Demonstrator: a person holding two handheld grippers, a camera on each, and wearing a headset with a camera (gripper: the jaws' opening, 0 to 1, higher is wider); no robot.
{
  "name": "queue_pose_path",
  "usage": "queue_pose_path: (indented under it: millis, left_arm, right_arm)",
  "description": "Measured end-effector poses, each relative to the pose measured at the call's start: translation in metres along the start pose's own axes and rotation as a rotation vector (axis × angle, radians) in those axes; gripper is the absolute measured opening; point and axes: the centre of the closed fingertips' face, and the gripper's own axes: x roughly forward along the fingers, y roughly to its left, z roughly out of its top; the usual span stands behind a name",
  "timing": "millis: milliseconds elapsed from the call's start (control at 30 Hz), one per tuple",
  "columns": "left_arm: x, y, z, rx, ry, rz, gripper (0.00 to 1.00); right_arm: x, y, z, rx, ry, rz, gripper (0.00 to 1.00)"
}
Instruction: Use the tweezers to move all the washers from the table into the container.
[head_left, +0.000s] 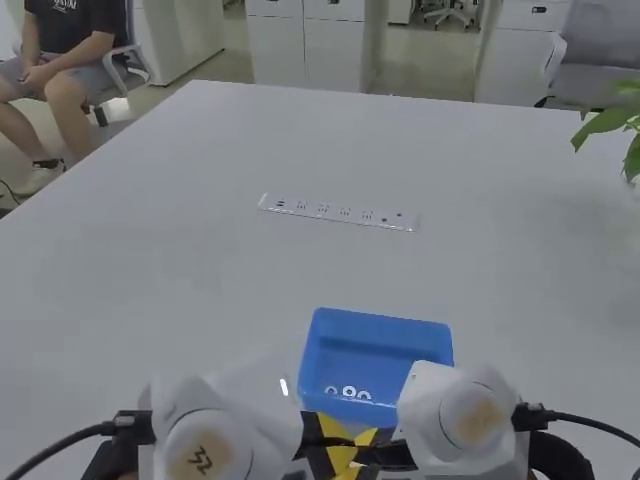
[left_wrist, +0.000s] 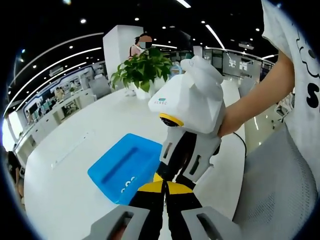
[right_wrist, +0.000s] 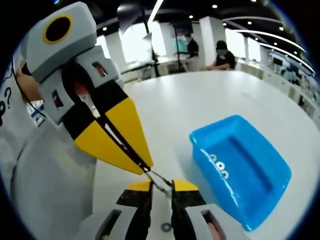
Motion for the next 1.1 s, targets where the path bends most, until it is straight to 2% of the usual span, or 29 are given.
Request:
queue_pose_path:
  millis: [133, 300, 467, 600, 833, 1100]
  left_arm:
    - [-0.001, 0.003, -0.001, -0.014, -0.012, 0.005, 0.00]
    - [-0.004, 0.008, -0.002, -0.039, -0.002, 0.024, 0.00]
    - [-0.006, 0.012, -0.004, -0.023, 0.004, 0.039, 0.00]
    - [-0.007, 0.017, -0.003, -0.036, 0.001, 0.049, 0.00]
    - [-0.008, 0.018, -0.004, -0.041, -0.001, 0.049, 0.00]
    - [-0.012, 0.013, -0.008, -0.055, 0.005, 0.040, 0.00]
  right_arm:
    - [0.000, -0.001, 0.002, -0.007, 0.002, 0.001, 0.11]
    - [0.004, 0.000, 0.009, -0.027, -0.005, 0.017, 0.10]
    - [0.008, -0.002, 0.013, -0.044, 0.002, 0.018, 0.10]
    - [0.009, -0.004, 0.014, -0.043, 0.001, 0.026, 0.10]
    - [0.008, -0.003, 0.014, -0.048, 0.002, 0.021, 0.10]
    - [0.001, 0.000, 0.014, -0.043, -0.007, 0.001, 0.09]
